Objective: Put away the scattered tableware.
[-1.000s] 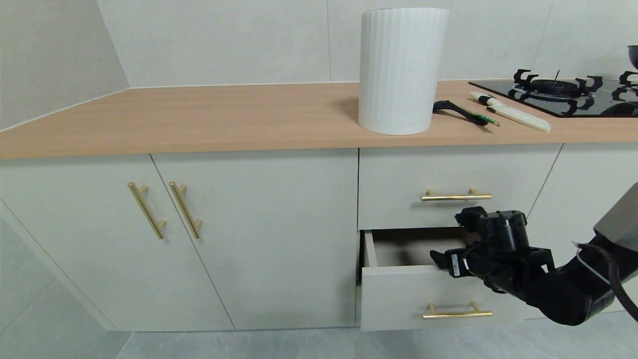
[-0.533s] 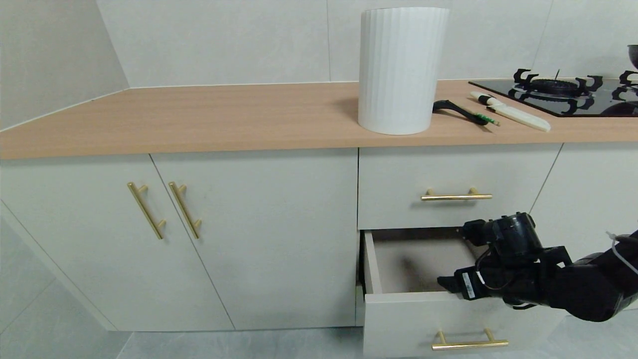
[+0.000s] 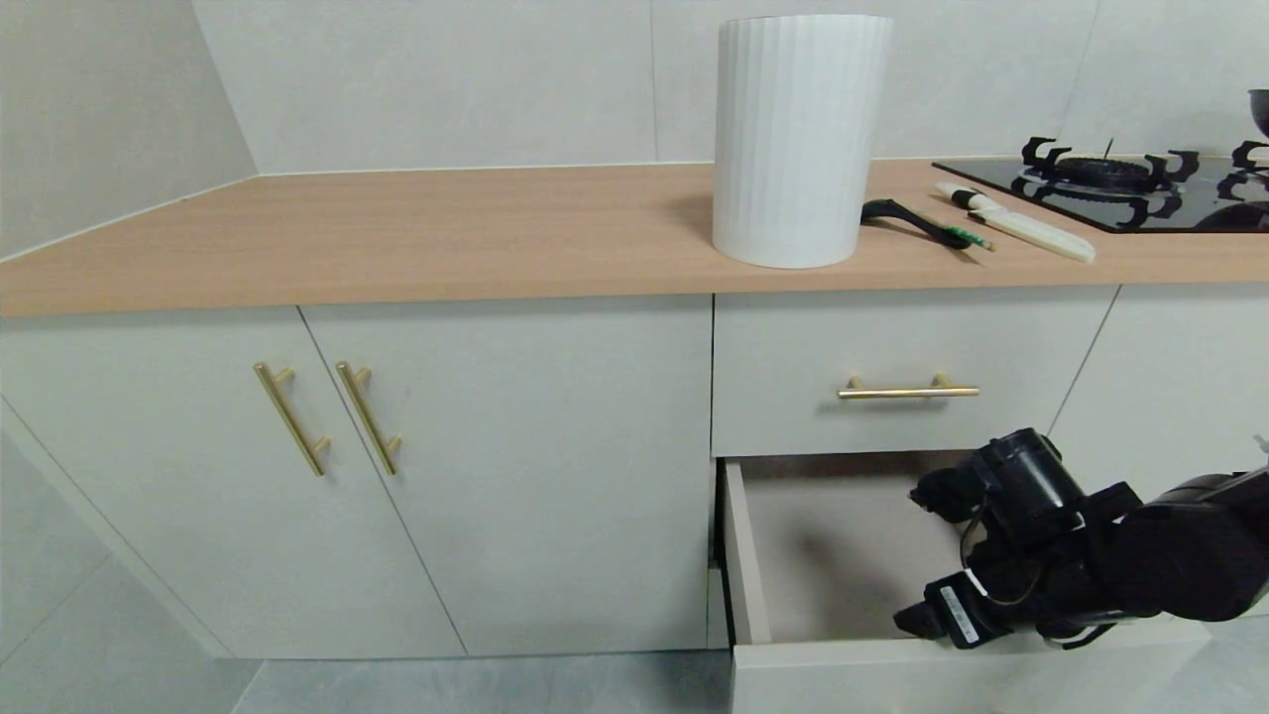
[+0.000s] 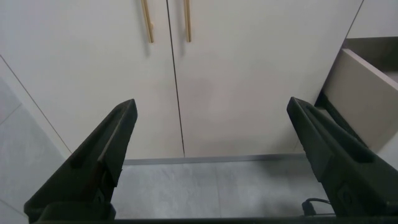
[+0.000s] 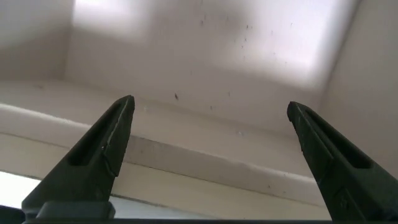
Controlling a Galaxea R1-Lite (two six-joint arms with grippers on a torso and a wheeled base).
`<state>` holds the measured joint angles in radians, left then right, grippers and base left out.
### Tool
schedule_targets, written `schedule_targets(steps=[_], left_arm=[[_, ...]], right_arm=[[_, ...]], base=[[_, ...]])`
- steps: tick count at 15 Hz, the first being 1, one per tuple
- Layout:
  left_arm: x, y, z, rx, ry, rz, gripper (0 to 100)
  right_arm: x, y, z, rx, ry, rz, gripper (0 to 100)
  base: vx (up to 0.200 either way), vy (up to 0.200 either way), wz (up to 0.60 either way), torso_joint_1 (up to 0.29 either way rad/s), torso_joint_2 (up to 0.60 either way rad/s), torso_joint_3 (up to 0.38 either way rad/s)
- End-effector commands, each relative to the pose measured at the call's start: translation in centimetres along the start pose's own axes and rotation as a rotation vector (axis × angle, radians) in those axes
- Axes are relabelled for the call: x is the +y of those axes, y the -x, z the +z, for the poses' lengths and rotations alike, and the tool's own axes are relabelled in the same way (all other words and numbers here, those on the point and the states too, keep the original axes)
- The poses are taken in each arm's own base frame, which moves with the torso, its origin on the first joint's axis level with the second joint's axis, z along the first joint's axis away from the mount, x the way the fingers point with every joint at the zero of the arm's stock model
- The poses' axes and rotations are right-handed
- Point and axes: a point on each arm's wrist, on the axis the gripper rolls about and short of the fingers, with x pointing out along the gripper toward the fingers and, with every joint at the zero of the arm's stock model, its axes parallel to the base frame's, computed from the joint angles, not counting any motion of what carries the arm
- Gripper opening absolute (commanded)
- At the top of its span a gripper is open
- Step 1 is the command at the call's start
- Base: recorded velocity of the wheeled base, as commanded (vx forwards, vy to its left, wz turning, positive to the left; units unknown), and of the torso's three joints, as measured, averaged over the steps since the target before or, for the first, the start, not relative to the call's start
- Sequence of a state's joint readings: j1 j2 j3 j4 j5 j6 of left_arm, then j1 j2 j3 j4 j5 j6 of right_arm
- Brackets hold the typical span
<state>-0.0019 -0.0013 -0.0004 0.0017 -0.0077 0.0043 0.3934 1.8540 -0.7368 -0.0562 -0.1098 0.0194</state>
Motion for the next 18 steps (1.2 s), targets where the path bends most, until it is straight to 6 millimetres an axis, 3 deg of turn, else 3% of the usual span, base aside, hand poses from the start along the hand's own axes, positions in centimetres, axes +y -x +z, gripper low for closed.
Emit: schedule_targets(steps=[1,10,14,18], left_arm=[[0.0,0.0,0.0,0.002,0.000,0.000,100],[0.0,0.0,0.0,0.002,0.000,0.000,100],[0.0,0.0,0.0,0.002,0.000,0.000,100],[0.0,0.0,0.0,0.002,0.000,0.000,100]], right_arm=[[0.1,0.6,-0.1,0.011,0.024,0.002,100],[0.5,1.8,-3.0,0.294,0.232,0.019,100],[0.5,1.7,-3.0,0.300,0.239,0.019,100],[0.5,2.2,-1.7,0.246,0.195,0.008,100]], base=[[0.000,0.000,0.00,0.000,0.00,0.000],[0.000,0.000,0.00,0.000,0.00,0.000],[0.000,0.000,0.00,0.000,0.00,0.000],[0.000,0.000,0.00,0.000,0.00,0.000]])
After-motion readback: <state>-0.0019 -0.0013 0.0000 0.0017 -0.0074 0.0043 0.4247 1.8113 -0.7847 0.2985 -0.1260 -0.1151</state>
